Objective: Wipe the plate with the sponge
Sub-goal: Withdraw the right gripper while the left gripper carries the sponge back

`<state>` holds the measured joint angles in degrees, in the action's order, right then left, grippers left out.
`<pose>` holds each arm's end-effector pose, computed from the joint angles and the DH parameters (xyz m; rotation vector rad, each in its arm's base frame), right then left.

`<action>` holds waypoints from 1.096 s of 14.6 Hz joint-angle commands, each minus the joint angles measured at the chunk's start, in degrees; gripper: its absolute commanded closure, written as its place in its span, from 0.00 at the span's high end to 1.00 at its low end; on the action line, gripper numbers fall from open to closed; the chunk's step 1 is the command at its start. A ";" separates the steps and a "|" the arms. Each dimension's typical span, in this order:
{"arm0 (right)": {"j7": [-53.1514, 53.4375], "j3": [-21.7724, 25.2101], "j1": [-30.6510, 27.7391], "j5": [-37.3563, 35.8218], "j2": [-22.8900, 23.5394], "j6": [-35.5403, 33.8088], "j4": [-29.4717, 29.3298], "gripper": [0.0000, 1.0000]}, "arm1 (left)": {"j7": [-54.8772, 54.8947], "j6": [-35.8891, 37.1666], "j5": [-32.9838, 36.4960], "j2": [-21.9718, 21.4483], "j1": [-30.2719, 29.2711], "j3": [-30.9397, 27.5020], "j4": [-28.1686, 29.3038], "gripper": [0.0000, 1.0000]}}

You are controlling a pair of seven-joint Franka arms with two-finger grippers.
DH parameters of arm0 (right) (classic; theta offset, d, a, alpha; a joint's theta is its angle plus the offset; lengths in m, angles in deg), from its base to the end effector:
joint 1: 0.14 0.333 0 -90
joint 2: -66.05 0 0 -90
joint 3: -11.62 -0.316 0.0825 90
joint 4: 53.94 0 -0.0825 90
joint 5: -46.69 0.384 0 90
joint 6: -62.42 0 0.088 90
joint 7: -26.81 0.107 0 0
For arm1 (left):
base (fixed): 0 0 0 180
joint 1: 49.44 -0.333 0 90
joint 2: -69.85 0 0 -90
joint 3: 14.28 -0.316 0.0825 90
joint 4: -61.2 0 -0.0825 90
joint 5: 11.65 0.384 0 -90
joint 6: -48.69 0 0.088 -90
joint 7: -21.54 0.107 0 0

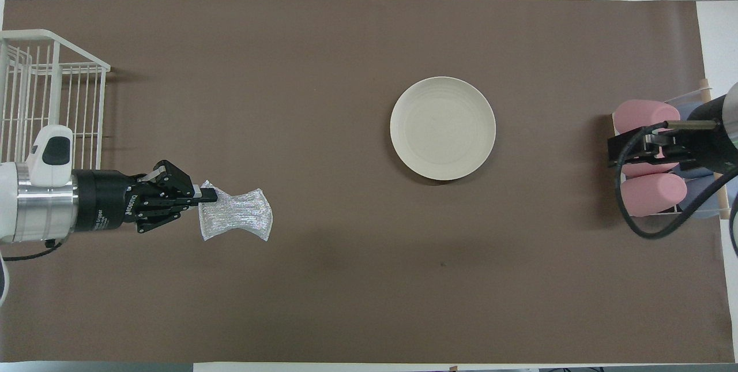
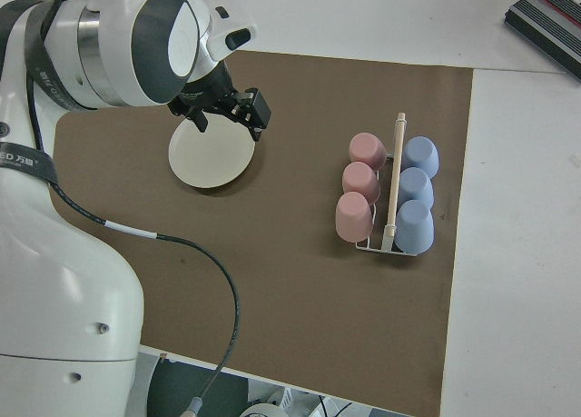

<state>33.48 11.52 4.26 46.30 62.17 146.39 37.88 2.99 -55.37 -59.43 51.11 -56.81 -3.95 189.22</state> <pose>0.5205 0.0402 0.6373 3.1256 -0.0600 -0.1068 0.4506 -0.0908 0.5147 2.3294 0.6399 -0.2737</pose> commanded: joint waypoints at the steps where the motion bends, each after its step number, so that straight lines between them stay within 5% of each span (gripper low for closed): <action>1: -6.04 -1.30 -1.67 -0.31 1.15 0.31 -2.78 1.00 | 3.69 8.07 7.40 2.55 -3.52 0.13 -5.22 0.00; 6: -7.72 0.01 -1.67 -0.14 1.68 -0.39 -2.79 1.00 | 8.17 13.70 23.05 6.16 -5.80 0.04 -12.52 0.00; 12: -11.95 3.18 -2.20 -0.14 1.34 -0.48 0.45 1.00 | 14.05 20.04 52.30 12.75 -3.27 0.57 -25.35 0.00; 16: -10.45 3.26 -2.20 -0.23 0.72 0.31 1.26 1.00 | 21.78 19.43 72.52 13.28 -1.15 0.75 -26.60 0.00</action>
<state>22.50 15.14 2.49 46.30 64.25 146.01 37.71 20.71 -37.26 5.86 63.11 -59.09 -3.04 164.66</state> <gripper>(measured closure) 0.000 0.965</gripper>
